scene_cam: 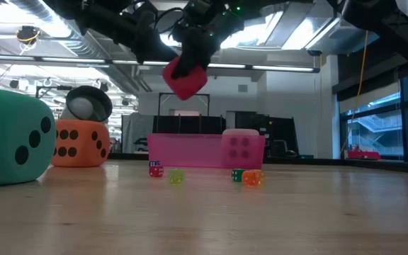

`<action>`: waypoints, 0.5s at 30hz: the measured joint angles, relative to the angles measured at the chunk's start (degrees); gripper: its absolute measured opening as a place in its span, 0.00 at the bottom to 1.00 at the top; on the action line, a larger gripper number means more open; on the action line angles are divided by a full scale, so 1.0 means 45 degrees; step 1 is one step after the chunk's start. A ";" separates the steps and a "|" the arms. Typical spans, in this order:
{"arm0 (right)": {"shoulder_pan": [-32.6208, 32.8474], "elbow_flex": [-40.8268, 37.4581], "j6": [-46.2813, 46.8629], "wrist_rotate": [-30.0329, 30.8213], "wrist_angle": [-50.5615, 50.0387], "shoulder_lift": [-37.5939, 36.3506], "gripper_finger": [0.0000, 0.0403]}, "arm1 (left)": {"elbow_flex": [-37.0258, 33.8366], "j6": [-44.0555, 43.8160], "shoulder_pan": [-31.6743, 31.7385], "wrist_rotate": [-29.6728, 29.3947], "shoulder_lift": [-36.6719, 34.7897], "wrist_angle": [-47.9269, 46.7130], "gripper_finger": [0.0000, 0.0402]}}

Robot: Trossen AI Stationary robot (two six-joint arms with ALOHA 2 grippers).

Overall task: Pick & Place Dice
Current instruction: Put the big red dice into the pink bin

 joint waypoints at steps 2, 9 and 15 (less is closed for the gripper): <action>0.0023 -0.0005 0.0002 -0.0264 0.0155 0.0017 0.99 | 0.0000 0.0082 -0.0003 -0.0043 0.0000 0.0034 0.07; 0.0175 -0.0005 0.0130 -0.1521 0.0541 0.0022 0.99 | 0.0000 0.0055 -0.0108 -0.0096 0.0019 0.1418 0.06; 0.0233 -0.0010 0.0253 -0.1765 0.1085 0.0032 0.99 | 0.0035 0.0090 -0.0123 -0.0166 0.0335 0.1237 0.06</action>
